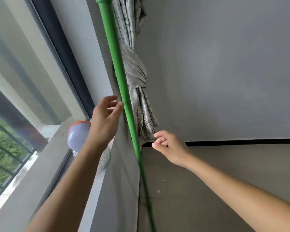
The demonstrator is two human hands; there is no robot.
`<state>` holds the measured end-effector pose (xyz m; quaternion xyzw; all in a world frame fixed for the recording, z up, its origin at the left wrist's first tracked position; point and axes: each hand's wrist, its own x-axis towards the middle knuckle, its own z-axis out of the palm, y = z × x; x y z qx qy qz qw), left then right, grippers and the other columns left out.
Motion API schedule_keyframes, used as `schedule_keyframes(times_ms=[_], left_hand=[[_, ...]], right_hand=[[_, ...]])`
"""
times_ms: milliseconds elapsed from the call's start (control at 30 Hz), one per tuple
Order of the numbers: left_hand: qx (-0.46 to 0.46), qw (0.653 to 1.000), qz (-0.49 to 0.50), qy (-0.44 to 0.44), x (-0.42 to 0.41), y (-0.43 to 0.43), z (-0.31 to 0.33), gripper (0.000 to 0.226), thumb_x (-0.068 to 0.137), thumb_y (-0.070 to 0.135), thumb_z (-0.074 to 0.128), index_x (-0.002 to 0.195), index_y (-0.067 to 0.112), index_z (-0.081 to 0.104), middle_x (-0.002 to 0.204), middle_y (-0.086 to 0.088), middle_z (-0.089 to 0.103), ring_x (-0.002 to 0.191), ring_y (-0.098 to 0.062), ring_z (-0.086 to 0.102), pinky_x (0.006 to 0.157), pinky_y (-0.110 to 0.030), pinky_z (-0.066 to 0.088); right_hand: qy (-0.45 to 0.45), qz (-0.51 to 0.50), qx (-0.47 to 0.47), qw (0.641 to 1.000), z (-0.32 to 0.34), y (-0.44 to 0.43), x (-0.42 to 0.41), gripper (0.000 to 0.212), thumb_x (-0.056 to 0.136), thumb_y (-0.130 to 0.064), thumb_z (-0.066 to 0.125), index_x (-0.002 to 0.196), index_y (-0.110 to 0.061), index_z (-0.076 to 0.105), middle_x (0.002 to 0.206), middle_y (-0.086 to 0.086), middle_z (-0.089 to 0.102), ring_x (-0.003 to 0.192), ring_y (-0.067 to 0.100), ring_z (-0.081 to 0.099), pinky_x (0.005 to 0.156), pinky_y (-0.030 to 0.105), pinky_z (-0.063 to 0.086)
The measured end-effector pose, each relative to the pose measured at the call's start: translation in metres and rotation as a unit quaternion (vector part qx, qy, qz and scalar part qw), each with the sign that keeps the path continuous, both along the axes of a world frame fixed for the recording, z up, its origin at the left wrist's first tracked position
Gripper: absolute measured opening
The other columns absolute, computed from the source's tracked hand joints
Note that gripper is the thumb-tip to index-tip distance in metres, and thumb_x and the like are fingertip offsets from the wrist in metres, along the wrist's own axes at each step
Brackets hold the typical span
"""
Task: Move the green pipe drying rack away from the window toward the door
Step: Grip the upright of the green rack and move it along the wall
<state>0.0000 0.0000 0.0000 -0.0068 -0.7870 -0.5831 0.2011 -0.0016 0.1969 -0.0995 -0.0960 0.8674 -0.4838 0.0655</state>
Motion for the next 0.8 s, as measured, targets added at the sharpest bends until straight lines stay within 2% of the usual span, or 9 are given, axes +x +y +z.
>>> schedule_keyframes(times_ms=[67, 133, 233, 267, 333, 400, 500, 633, 800], left_hand=[[-0.013, 1.000, 0.008, 0.016, -0.015, 0.000, 0.015, 0.037, 0.092, 0.028, 0.052, 0.127, 0.014, 0.052, 0.094, 0.007, 0.059, 0.084, -0.002, 0.058, 0.076, -0.023, 0.048], [-0.009, 1.000, -0.015, 0.017, -0.030, 0.005, 0.031, 0.033, 0.095, 0.030, 0.046, 0.124, 0.016, 0.052, 0.095, 0.004, 0.057, 0.083, -0.004, 0.056, 0.073, -0.018, 0.046], [0.033, 0.997, -0.074, -0.007, -0.051, 0.009, 0.034, 0.027, 0.096, 0.038, 0.039, 0.096, 0.015, 0.051, 0.089, -0.010, 0.053, 0.082, -0.020, 0.053, 0.076, -0.035, 0.045], [0.049, 0.995, -0.083, -0.018, -0.055, 0.011, 0.033, 0.032, 0.095, 0.041, 0.037, 0.094, 0.013, 0.051, 0.090, -0.013, 0.054, 0.083, -0.022, 0.055, 0.076, -0.034, 0.047], [0.067, 0.994, -0.086, -0.027, -0.060, 0.014, 0.029, 0.045, 0.096, 0.045, 0.033, 0.105, 0.005, 0.052, 0.088, -0.014, 0.060, 0.081, -0.020, 0.059, 0.068, -0.021, 0.047], [0.075, 0.993, -0.088, -0.023, -0.061, 0.017, 0.024, 0.052, 0.095, 0.049, 0.033, 0.107, 0.002, 0.051, 0.081, -0.012, 0.061, 0.077, -0.020, 0.058, 0.064, -0.022, 0.045], [0.100, 0.988, -0.121, 0.003, -0.066, 0.016, 0.023, 0.050, 0.092, 0.053, 0.036, 0.087, 0.006, 0.052, 0.067, -0.009, 0.056, 0.069, -0.025, 0.054, 0.069, -0.036, 0.043], [0.121, 0.975, -0.187, -0.012, -0.074, 0.024, 0.029, 0.056, 0.084, 0.056, 0.049, 0.058, 0.007, 0.049, 0.048, -0.011, 0.046, 0.051, -0.027, 0.047, 0.061, -0.037, 0.042], [0.192, 0.954, -0.230, -0.031, -0.076, 0.068, 0.033, 0.047, 0.078, 0.036, 0.065, 0.047, 0.014, 0.037, 0.033, -0.001, 0.030, 0.030, -0.021, 0.028, 0.042, -0.026, 0.029]], right_hand=[[-0.004, -0.007, 0.018, 1.000, 0.003, -0.022, -0.017, 0.039, 0.085, -0.028, 0.066, 0.122, -0.017, 0.056, 0.103, 0.000, 0.064, 0.090, 0.018, 0.065, 0.091, 0.038, 0.052], [0.000, -0.014, 0.041, 0.999, 0.002, -0.046, -0.033, 0.051, 0.084, -0.032, 0.065, 0.130, -0.019, 0.049, 0.118, 0.003, 0.061, 0.097, 0.020, 0.064, 0.095, 0.042, 0.050], [-0.002, -0.037, 0.044, 0.998, -0.006, -0.076, -0.053, 0.058, 0.084, -0.037, 0.064, 0.135, -0.022, 0.041, 0.128, 0.003, 0.057, 0.112, 0.025, 0.059, 0.097, 0.046, 0.048], [-0.003, -0.041, 0.043, 0.998, -0.008, -0.084, -0.058, 0.054, 0.084, -0.038, 0.063, 0.132, -0.021, 0.043, 0.125, 0.004, 0.059, 0.110, 0.027, 0.060, 0.095, 0.045, 0.049], [-0.014, -0.051, 0.046, 0.998, -0.012, -0.098, -0.064, 0.041, 0.087, -0.039, 0.058, 0.120, -0.017, 0.048, 0.111, 0.009, 0.068, 0.100, 0.032, 0.064, 0.085, 0.040, 0.051], [-0.018, -0.065, 0.044, 0.997, -0.016, -0.106, -0.066, 0.031, 0.089, -0.039, 0.054, 0.108, -0.015, 0.051, 0.097, 0.013, 0.072, 0.090, 0.035, 0.066, 0.075, 0.037, 0.051], [0.009, -0.066, 0.040, 0.997, -0.023, -0.106, -0.065, 0.033, 0.091, -0.043, 0.051, 0.106, -0.013, 0.051, 0.095, 0.014, 0.072, 0.090, 0.036, 0.066, 0.080, 0.040, 0.053], [0.044, -0.053, 0.015, 0.998, -0.030, -0.090, -0.059, 0.030, 0.092, -0.039, 0.051, 0.102, -0.010, 0.051, 0.096, 0.015, 0.069, 0.090, 0.036, 0.063, 0.079, 0.041, 0.050], [0.044, -0.102, -0.062, 0.992, -0.039, -0.058, -0.052, 0.024, 0.088, -0.042, 0.056, 0.081, -0.021, 0.048, 0.059, -0.005, 0.049, 0.052, 0.007, 0.048, 0.058, 0.031, 0.041]])
